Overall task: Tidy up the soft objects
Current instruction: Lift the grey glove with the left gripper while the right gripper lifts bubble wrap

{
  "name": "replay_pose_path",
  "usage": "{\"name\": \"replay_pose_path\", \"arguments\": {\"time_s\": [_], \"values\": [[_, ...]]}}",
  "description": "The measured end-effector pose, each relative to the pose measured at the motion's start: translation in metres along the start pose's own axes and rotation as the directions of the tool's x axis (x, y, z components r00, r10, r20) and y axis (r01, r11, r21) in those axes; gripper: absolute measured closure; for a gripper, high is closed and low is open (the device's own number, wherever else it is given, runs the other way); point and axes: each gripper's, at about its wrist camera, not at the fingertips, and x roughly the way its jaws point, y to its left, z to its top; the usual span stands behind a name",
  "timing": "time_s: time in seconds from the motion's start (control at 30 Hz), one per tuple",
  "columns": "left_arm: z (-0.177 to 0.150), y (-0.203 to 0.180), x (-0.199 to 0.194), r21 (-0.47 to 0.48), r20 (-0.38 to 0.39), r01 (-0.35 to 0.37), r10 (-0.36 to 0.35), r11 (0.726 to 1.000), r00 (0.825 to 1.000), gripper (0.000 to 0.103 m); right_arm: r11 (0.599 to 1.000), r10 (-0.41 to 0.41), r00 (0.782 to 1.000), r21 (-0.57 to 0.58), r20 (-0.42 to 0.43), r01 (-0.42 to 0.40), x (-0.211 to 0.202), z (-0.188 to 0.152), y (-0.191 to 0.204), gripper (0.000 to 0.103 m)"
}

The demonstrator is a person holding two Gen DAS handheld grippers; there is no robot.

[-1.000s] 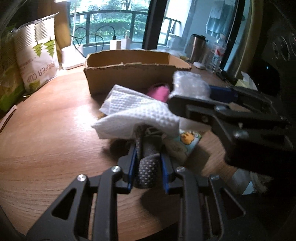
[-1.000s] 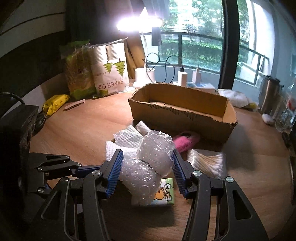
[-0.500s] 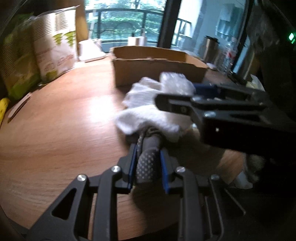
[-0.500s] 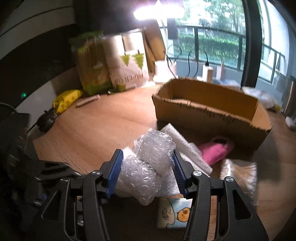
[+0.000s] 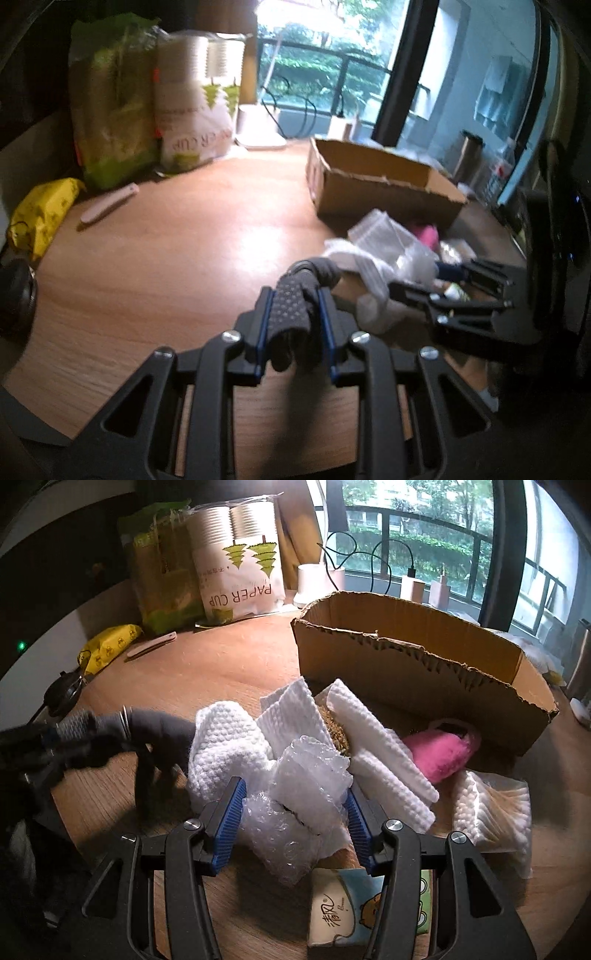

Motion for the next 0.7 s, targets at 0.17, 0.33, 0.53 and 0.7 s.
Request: {"name": "replay_pose_path", "arguments": {"time_s": [0.17, 0.33, 0.53, 0.7], "values": [[0.013, -0.003, -0.009, -0.003, 0.052, -0.015, 0.015, 1.000, 0.999, 0.079, 1.000, 0.003, 0.998, 0.004, 0.055, -0.004, -0.020, 0.004, -0.004, 0.047], [0.025, -0.011, -0.017, 0.005, 0.095, -0.031, 0.030, 1.000, 0.995, 0.079, 1.000, 0.000, 0.995, 0.018, 0.102, -0.002, -0.040, 0.007, -0.014, 0.047], [0.042, -0.012, -0.028, -0.011, 0.156, -0.068, 0.068, 0.998, 0.985, 0.079, 1.000, -0.014, 0.987, 0.030, 0.158, 0.010, -0.065, 0.013, -0.030, 0.047], [0.055, -0.026, -0.030, 0.005, 0.181, -0.054, 0.052, 0.999, 0.982, 0.079, 0.998, -0.004, 0.985, 0.060, 0.170, -0.006, -0.072, 0.016, -0.046, 0.047]]}}
